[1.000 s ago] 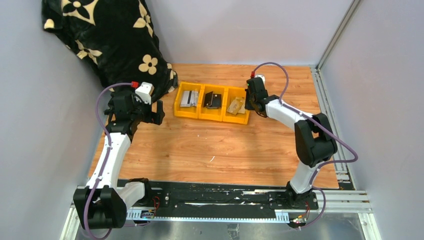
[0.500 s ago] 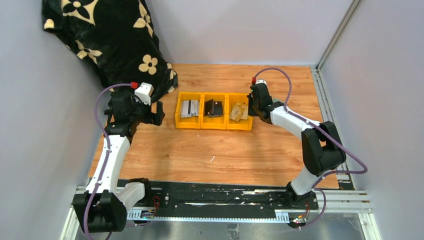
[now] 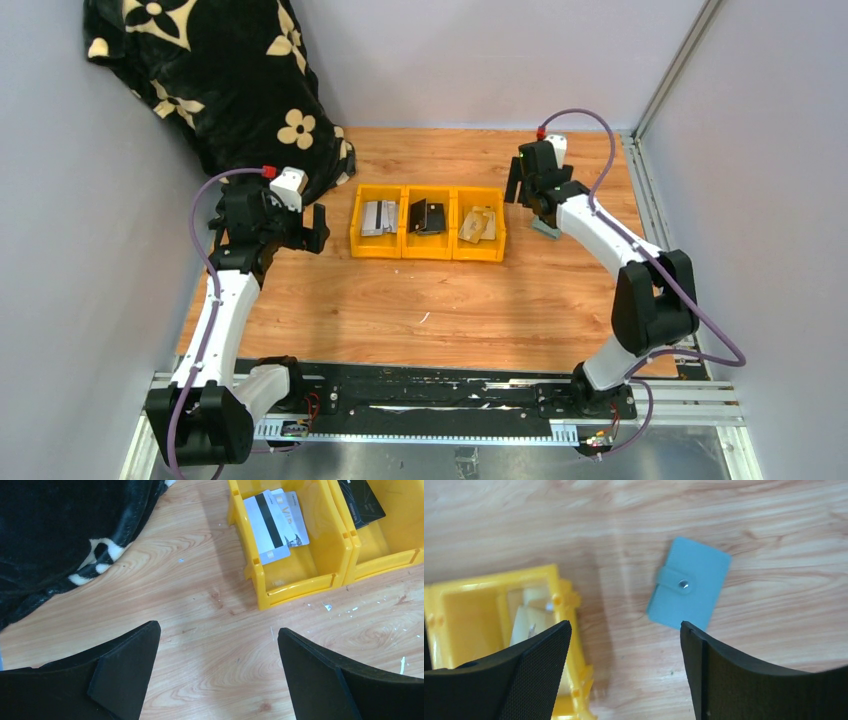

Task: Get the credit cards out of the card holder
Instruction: Move the storage box to the center of the board, then pick up the card holder from the center of the board.

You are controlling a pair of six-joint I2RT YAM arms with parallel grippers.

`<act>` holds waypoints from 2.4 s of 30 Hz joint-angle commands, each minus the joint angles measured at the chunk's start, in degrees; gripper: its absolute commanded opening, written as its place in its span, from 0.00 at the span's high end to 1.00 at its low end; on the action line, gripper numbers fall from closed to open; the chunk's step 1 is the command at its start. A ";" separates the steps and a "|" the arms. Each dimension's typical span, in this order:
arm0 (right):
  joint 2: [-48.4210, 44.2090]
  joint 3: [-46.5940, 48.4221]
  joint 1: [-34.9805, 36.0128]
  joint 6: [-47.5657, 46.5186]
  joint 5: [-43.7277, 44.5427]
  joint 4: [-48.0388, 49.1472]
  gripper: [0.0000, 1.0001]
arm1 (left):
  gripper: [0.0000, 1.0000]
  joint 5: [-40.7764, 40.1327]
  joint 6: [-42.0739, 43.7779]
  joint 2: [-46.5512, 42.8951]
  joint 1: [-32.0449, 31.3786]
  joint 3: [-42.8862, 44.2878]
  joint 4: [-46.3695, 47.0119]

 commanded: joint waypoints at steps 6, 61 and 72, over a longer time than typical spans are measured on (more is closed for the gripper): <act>13.30 11.15 -6.42 8.30 11.55 -11.82 0.13 | 0.00 1.70 -0.12 -0.95 0.27 2.61 -1.33; -16.93 -4.31 17.53 35.78 -20.42 1.91 0.45 | 0.00 15.33 -15.65 -10.41 -10.39 7.93 -8.73; 0.51 13.24 31.30 48.01 -21.84 10.46 0.44 | 0.00 -2.29 -17.37 -18.26 -23.40 3.76 -9.07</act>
